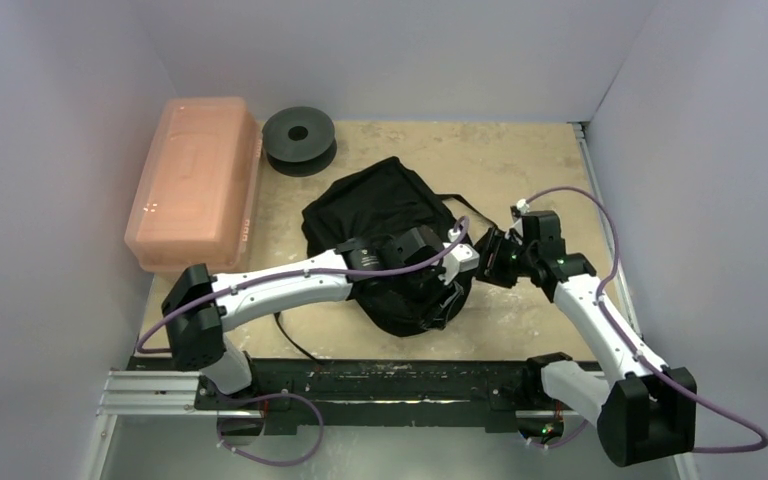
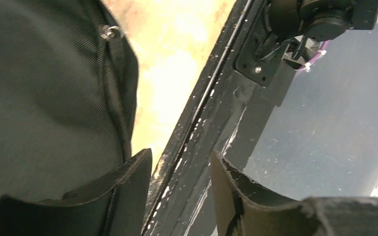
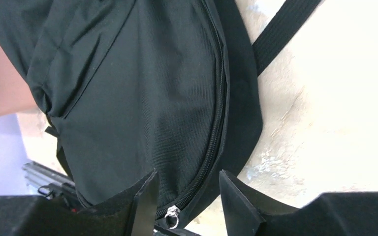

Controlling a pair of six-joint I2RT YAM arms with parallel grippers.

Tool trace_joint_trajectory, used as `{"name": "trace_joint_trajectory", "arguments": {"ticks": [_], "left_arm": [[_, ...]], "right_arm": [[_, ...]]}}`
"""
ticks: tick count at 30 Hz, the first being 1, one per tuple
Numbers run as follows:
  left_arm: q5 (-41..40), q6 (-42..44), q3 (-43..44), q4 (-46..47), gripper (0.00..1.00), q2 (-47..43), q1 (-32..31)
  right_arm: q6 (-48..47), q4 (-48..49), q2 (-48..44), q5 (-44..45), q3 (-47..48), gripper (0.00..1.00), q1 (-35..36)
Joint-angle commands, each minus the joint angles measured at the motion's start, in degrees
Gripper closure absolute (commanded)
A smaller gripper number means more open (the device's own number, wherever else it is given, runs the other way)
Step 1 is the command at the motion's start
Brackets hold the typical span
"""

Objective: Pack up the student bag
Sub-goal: Zip the student bag at the center of the board.

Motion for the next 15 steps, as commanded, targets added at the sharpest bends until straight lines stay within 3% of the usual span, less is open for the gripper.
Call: {"name": "trace_joint_trajectory", "arguments": {"ticks": [1, 4, 7, 10, 15], "left_arm": [[8.2, 1.6, 5.0, 2.1, 0.52, 4.7, 0.1], [10.9, 1.5, 7.6, 1.5, 0.51, 8.1, 0.1], [9.8, 1.2, 9.7, 0.8, 0.46, 10.8, 0.1], [5.3, 0.3, 11.4, -0.8, 0.42, 12.5, 0.2], [1.0, -3.8, 10.1, -0.3, 0.41, 11.9, 2.3]], "right_arm": [[7.3, 3.4, -1.0, -8.1, -5.7, 0.50, 0.0], [9.6, 6.2, -2.0, -7.5, -8.1, 0.66, -0.1], [10.4, 8.6, -1.4, -8.9, -8.9, 0.69, 0.0], [11.0, 9.1, -1.8, -9.8, -9.0, 0.99, -0.1], [9.1, 7.4, -4.8, -11.2, -9.3, 1.00, 0.0]]}}
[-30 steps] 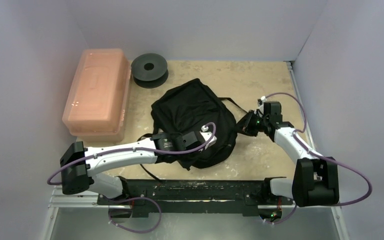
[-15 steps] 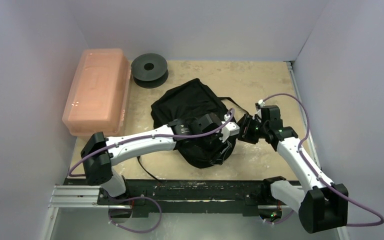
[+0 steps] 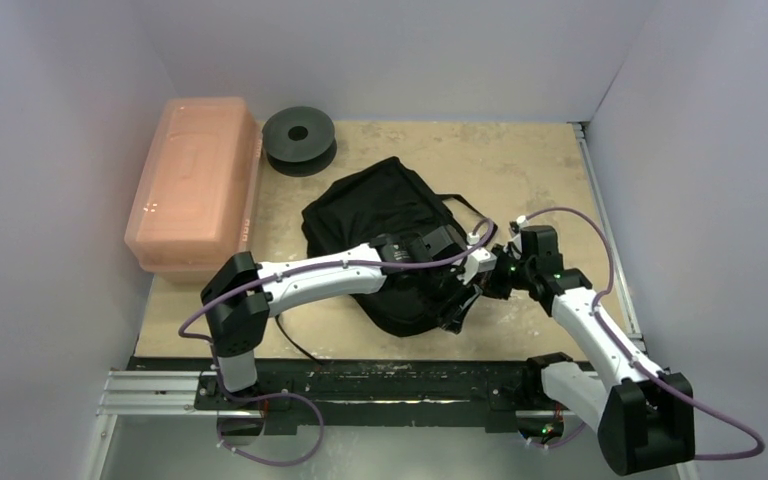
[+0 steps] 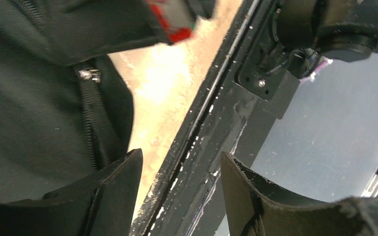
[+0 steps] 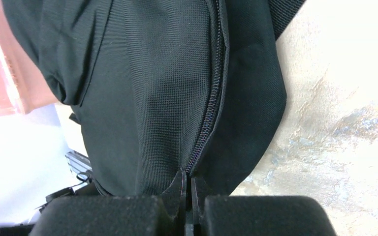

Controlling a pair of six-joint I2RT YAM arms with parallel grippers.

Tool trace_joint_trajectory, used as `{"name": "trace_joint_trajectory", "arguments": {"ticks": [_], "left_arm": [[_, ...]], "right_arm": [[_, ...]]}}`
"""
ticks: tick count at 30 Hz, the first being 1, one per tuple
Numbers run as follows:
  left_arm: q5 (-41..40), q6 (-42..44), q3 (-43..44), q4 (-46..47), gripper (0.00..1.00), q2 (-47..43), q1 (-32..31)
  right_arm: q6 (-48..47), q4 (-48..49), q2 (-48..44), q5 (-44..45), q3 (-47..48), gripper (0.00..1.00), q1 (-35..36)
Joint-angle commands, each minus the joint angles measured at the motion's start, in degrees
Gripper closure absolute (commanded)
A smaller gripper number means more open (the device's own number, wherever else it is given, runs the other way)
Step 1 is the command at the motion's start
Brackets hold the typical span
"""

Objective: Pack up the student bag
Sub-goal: Zip the student bag at the center of the board.

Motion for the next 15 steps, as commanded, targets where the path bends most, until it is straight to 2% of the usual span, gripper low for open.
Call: {"name": "trace_joint_trajectory", "arguments": {"ticks": [1, 6, 11, 15], "left_arm": [[-3.9, -4.1, 0.8, 0.9, 0.41, -1.6, 2.8], [-0.2, -6.6, -1.6, 4.3, 0.40, -3.6, 6.3], [2.3, -6.8, 1.3, 2.9, 0.39, -1.6, 7.6], [3.8, -7.1, 3.4, 2.2, 0.46, -0.2, 7.7]], "right_arm": [[-1.6, 0.6, -3.3, -3.1, -0.3, 1.00, 0.0], [-3.7, 2.7, -6.2, -6.3, -2.2, 1.00, 0.0], [-3.6, 5.1, -8.3, -8.0, -2.1, 1.00, 0.0], [-4.6, 4.0, -8.3, -7.3, -1.3, 1.00, 0.0]]}}
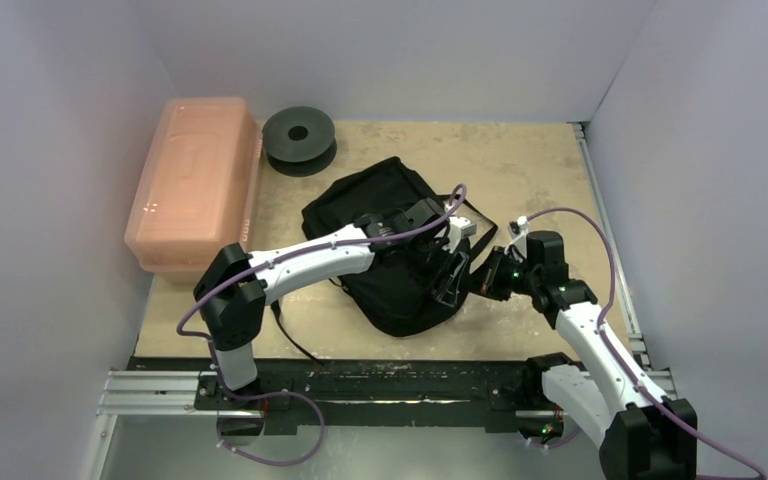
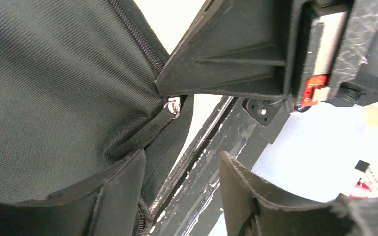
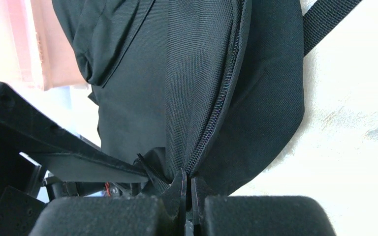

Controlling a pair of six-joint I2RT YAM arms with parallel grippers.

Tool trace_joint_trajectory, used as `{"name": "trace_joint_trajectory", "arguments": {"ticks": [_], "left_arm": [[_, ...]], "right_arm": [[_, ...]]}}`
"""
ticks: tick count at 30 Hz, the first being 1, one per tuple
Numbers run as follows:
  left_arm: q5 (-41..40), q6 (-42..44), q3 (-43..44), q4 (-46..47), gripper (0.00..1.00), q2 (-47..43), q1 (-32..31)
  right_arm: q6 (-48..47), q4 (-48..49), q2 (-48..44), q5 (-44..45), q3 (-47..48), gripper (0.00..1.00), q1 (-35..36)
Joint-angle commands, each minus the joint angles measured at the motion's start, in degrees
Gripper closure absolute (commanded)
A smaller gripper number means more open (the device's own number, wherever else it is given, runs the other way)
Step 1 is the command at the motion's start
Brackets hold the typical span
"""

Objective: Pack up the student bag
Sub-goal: Zip the student bag at the center of the board.

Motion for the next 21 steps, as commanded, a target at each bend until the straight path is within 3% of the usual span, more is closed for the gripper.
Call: {"name": "trace_joint_trajectory", "arguments": {"ticks": [1, 3, 7, 14, 21], "left_arm": [[3.2, -0.9, 4.1, 0.8, 0.50, 0.5, 0.1], [5.7, -1.5, 5.1, 0.2, 0.50, 0.5, 0.1], [10.3, -3.4, 2.0, 3.6, 0.38, -4.1, 0.1], [3.9, 3.0, 5.6, -2.5, 0.37, -4.9, 1.0], [4.8, 6.5, 13.3, -6.5, 0.51, 4.7, 2.1]], "right_arm": [[-2.0, 1.0, -1.0, -3.0, 1.4, 1.00, 0.0], [-2.7, 0.6, -1.0, -3.1, 1.4, 1.00, 0.0], [-3.4, 0.0, -1.2, -2.6, 1.7, 1.00, 0.0], [-4.7, -0.2, -0.5, -3.1, 2.7, 1.00, -0.1], [-5.1, -0.6, -1.3, -3.8, 3.3, 1.00, 0.0]]}}
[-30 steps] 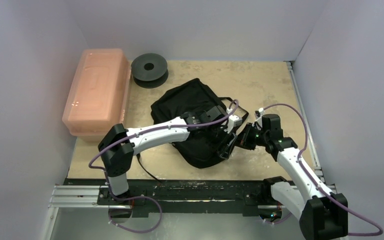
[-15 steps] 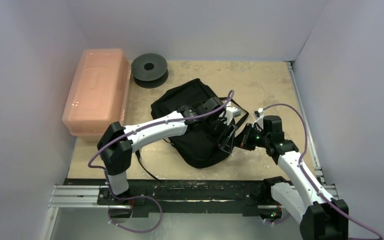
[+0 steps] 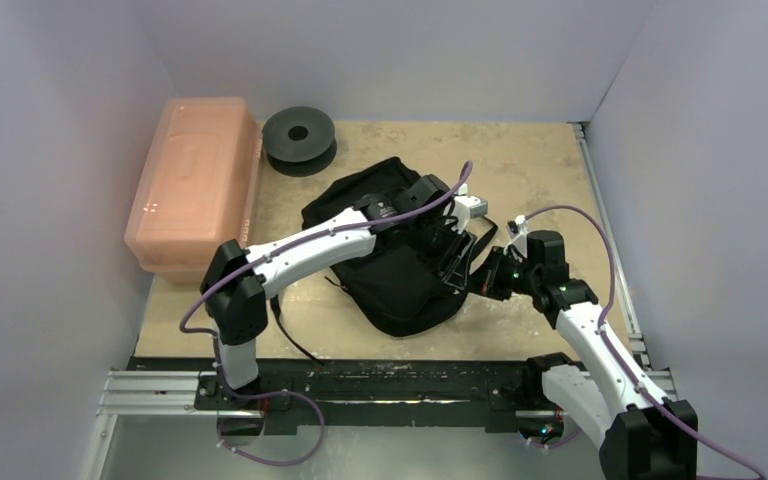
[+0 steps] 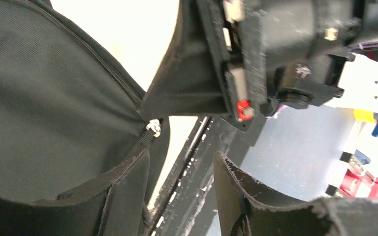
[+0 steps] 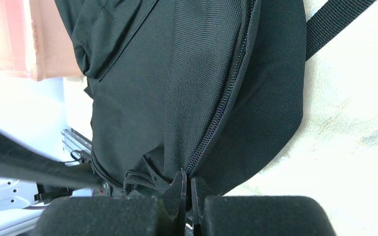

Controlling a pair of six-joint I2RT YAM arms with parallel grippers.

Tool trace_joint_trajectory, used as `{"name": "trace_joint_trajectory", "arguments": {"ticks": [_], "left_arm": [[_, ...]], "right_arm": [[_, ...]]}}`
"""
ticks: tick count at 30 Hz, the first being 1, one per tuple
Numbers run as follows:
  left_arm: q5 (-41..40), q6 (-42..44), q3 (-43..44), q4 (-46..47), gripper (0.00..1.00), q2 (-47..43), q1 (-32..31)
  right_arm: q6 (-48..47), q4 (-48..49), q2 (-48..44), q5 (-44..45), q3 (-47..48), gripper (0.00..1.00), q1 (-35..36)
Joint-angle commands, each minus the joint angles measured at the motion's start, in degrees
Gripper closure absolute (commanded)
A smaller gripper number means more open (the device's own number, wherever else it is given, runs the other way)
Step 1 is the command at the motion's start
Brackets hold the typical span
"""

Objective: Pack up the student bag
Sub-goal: Zip the student bag at the center of the board.

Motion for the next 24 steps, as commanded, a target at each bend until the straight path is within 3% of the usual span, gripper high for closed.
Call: {"name": "trace_joint_trajectory", "arguments": {"ticks": [1, 9, 18, 24], "left_arm": [[-0.8, 4.0, 3.8, -1.7, 0.51, 4.7, 0.5], [0.6, 6.2, 6.2, -3.1, 0.51, 9.7, 0.6], [0.8, 5.1, 2.0, -1.3, 0.78, 6.8, 0.6], [1.7, 4.8, 0.3, -1.4, 0.78, 5.2, 0.6]], "right_arm": [[-1.2, 0.3, -1.3, -3.5, 2.9, 1.00, -0.1], [-1.4, 0.8, -1.0, -4.3, 2.8, 1.00, 0.0], [-1.5, 1.0, -0.5, -4.2, 2.6, 1.00, 0.1], [-1.5, 1.1, -0.3, -4.4, 2.6, 1.00, 0.0]]}}
